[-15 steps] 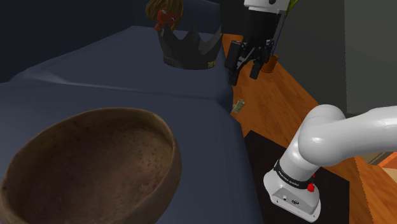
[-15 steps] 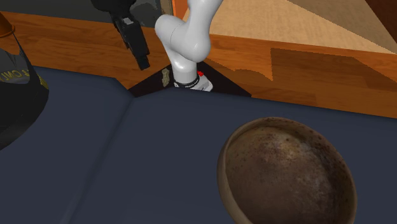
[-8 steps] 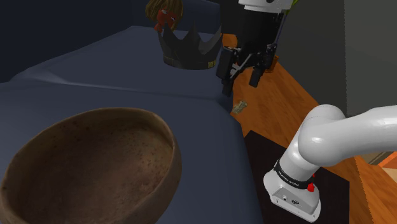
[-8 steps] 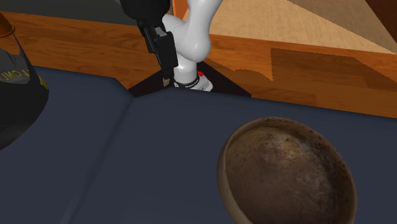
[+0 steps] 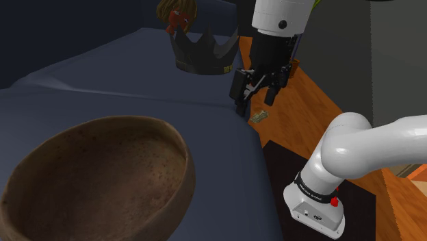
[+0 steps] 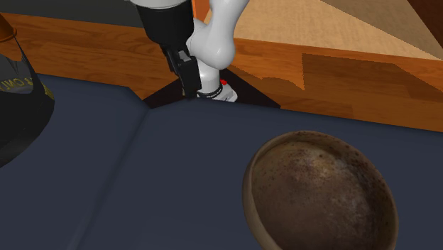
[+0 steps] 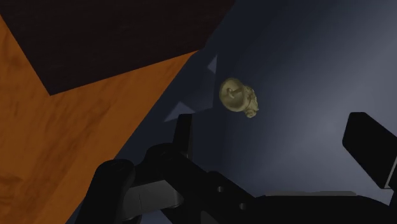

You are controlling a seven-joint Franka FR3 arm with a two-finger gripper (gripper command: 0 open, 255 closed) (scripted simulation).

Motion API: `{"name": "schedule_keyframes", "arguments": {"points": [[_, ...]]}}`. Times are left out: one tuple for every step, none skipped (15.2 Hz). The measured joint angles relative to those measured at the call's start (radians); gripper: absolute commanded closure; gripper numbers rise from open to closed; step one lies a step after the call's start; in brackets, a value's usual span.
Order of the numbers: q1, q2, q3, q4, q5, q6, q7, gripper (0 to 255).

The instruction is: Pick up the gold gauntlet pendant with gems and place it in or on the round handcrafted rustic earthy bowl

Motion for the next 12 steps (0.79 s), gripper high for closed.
{"name": "schedule_keyframes", "arguments": {"points": [[0.0,-0.001,0.0,-0.001,0.001,0.001,0.0,0],[0.001,-0.001,0.001,-0.002,0.001,0.001,0.0,0],[0.001,-0.002,0.001,-0.002,0.001,0.001,0.0,0],[0.001,-0.002,0.001,-0.003,0.001,0.001,0.0,0],[0.001,-0.002,0.001,-0.003,0.001,0.001,0.0,255],[0.001,-0.002,0.001,-0.003,0.001,0.001,0.0,255],[0.001,-0.002,0.001,-0.003,0.001,0.001,0.0,255],[0.001,-0.002,0.0,-0.002,0.001,0.001,0.0,255],[0.001,-0.002,0.0,-0.002,0.001,0.001,0.0,255],[0.001,-0.002,0.0,-0.002,0.001,0.001,0.0,255],[0.001,-0.002,0.0,-0.001,0.001,0.001,0.001,255],[0.001,-0.002,0.0,-0.001,0.001,0.001,0.001,255]]}}
